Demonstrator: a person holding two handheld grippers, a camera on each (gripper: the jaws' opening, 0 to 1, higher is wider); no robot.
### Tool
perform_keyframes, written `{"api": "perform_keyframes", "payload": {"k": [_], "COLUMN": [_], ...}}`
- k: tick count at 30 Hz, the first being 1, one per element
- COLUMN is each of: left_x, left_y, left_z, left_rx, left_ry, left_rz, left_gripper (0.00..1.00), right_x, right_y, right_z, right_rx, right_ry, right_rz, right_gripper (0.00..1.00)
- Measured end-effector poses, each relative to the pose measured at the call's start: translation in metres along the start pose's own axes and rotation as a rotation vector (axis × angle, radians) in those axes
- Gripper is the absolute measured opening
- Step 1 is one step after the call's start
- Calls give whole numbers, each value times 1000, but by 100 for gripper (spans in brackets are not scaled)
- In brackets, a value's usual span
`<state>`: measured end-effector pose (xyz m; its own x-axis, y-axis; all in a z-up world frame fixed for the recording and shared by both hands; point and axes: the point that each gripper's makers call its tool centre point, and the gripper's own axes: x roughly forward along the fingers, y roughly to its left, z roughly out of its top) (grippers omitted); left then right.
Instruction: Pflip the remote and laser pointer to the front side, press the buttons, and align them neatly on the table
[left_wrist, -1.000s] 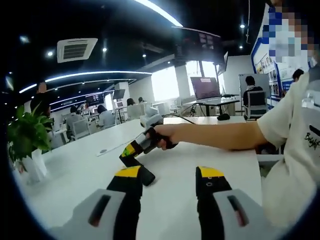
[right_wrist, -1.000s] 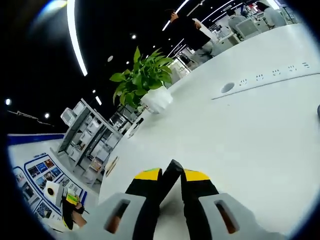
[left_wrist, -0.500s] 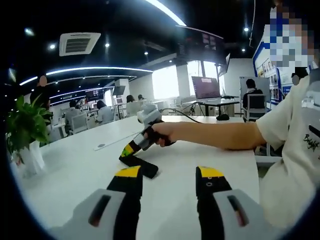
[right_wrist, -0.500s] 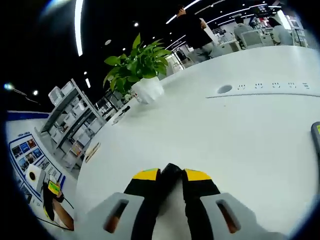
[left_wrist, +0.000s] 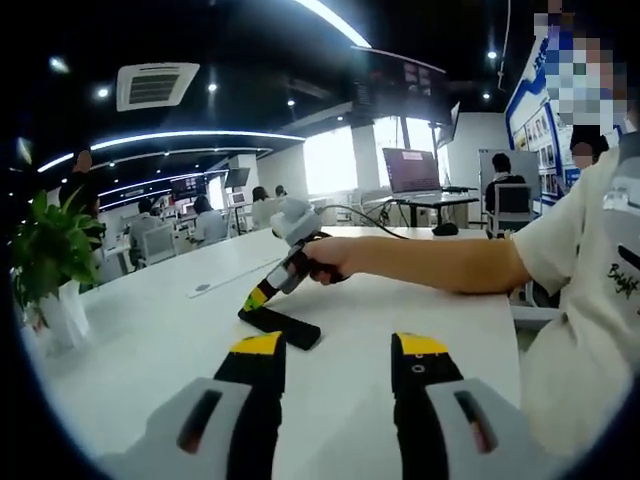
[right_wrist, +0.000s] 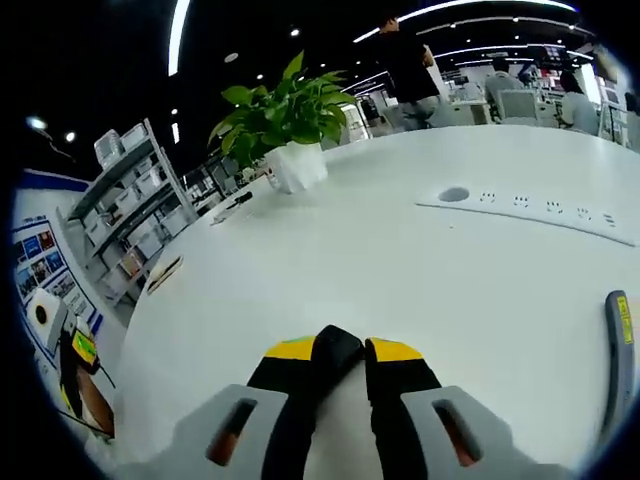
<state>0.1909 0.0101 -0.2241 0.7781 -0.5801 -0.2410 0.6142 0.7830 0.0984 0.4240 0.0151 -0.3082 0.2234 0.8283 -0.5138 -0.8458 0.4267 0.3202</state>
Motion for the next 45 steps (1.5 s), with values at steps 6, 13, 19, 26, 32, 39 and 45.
{"api": "perform_keyframes", "payload": {"k": [6, 13, 19, 26, 32, 39, 45], "left_x": [0, 1, 1, 0, 0, 0, 2], "left_y": [0, -2, -1, 2, 2, 1, 0], "left_z": [-2, -1, -2, -3, -4, -4, -6], "left_rx": [5, 13, 15, 12, 10, 6, 7], "left_ry": [7, 10, 15, 16, 17, 17, 25], "left_rz": [4, -2, 2, 9, 9, 11, 5], "left_gripper": [43, 42, 42, 42, 42, 42, 42], "right_x": [1, 1, 0, -1, -1, 0, 1], "right_y": [-5, -8, -9, -14, -24, -28, -28], "right_z": [5, 6, 5, 7, 10, 13, 14], "right_rx": [-36, -28, 18, 7, 41, 34, 15], "right_ry": [-25, -26, -37, -54, -88, -111, -115], "right_rz": [-38, -31, -3, -29, -48, -57, -56], "right_gripper": [16, 16, 16, 16, 16, 16, 16]}}
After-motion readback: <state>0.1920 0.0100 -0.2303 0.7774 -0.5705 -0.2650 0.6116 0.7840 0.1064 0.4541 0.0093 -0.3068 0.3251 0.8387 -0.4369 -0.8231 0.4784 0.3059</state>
